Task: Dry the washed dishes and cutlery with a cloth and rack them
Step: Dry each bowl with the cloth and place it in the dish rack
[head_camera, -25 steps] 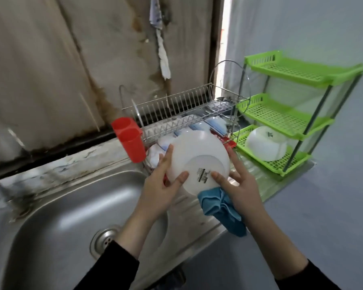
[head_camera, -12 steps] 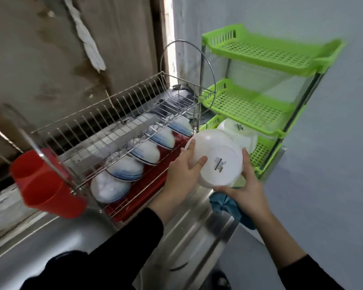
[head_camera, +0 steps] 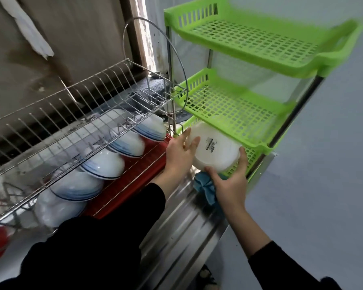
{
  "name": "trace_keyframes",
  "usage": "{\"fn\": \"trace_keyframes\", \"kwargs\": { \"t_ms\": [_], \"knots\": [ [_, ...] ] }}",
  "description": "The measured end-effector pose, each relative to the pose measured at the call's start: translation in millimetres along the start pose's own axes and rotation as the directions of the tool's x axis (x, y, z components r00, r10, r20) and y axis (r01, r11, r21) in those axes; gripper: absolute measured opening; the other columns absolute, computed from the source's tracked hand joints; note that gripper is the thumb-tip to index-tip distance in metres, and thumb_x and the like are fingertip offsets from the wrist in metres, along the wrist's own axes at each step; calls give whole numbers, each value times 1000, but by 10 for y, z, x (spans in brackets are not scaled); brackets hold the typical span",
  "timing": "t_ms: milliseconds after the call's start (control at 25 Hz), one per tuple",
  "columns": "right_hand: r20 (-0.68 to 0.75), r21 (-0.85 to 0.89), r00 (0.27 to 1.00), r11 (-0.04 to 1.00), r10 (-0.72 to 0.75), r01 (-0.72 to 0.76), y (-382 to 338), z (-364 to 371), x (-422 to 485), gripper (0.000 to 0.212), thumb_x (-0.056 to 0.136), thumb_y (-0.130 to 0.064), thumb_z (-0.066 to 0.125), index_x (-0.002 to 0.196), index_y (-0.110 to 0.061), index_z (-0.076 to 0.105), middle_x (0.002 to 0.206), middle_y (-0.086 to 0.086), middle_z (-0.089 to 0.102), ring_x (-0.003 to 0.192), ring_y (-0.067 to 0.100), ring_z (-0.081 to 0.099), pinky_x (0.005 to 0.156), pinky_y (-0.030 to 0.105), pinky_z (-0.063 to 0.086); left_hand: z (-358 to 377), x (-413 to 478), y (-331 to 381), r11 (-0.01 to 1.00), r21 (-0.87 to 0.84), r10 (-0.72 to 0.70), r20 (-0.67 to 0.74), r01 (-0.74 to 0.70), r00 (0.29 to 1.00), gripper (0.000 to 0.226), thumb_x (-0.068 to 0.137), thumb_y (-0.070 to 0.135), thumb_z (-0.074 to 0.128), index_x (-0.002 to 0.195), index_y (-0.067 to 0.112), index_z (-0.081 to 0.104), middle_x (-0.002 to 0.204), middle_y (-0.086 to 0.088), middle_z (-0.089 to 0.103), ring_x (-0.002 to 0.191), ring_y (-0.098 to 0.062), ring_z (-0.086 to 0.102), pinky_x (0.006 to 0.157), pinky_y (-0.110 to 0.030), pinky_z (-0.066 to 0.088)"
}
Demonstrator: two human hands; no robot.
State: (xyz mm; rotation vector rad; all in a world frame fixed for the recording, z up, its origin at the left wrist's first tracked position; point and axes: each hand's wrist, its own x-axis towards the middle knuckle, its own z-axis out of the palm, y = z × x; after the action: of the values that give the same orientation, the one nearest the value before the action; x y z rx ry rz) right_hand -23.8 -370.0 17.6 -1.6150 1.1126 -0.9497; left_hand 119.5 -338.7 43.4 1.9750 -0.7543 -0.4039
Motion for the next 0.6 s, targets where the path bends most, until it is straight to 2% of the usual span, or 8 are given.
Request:
{"fn": "trace_keyframes", "kwargs": {
  "t_ms": [120, 200, 280, 360, 440, 600],
  "knots": [
    [-61, 37, 998, 999, 16, -14, 14, 43, 139, 80, 77, -24, 81, 142, -21, 35, 130, -16, 44, 117, -1, 43, 84, -2, 29, 151, 124, 22, 999, 38, 23, 19, -24, 1000, 61, 87, 47, 65, 139, 18, 52, 119, -17, 63, 106, -29, 62, 91, -39, 51],
    [-73, -39, 996, 998, 49, -52, -10, 68, 248, 60, 81, -29, 77, 129, -13, 45, 123, -4, 50, 111, 14, 52, 78, 8, 32, 229, 178, 66, 999, -15, 34, 35, -33, 999, 61, 88, 37, 68, 139, 10, 50, 128, -15, 61, 116, -26, 60, 95, -41, 51],
    [-30, -161, 993, 980, 111, -114, -57, 86, 347, 49, 87, -36, 69, 120, -7, 48, 123, 8, 47, 106, 25, 54, 75, 20, 31, 308, 257, 90, 998, -43, 55, 9, -54, 998, 53, 90, 30, 66, 135, 4, 53, 127, -15, 62, 118, -26, 59, 97, -41, 50],
    [11, -233, 982, 955, 190, -183, -98, 92, 436, 40, 94, -36, 59, 118, -4, 50, 124, 14, 46, 107, 30, 54, 74, 26, 31, 389, 319, 105, 999, -18, 39, -17, -39, 999, 44, 90, 23, 66, 127, -1, 59, 121, -18, 62, 113, -27, 59, 95, -32, 48],
    [31, -253, 968, 939, 248, -232, -127, 101, 504, 34, 98, -33, 51, 114, -3, 55, 118, 15, 52, 108, 31, 54, 75, 30, 34, 450, 365, 117, 997, 69, 36, -31, -34, 999, 36, 89, 17, 67, 116, -6, 62, 113, -21, 60, 105, -30, 59, 83, -19, 42],
    [57, -278, 962, 930, 268, -242, -125, 102, 558, 34, 99, -32, 49, 105, -1, 60, 103, 12, 56, 101, 31, 56, 72, 29, 33, 473, 398, 133, 993, 112, 27, -17, -25, 1000, 29, 90, 13, 64, 110, -7, 62, 105, -19, 58, 97, -26, 56, 72, -13, 34]
  ]
}}
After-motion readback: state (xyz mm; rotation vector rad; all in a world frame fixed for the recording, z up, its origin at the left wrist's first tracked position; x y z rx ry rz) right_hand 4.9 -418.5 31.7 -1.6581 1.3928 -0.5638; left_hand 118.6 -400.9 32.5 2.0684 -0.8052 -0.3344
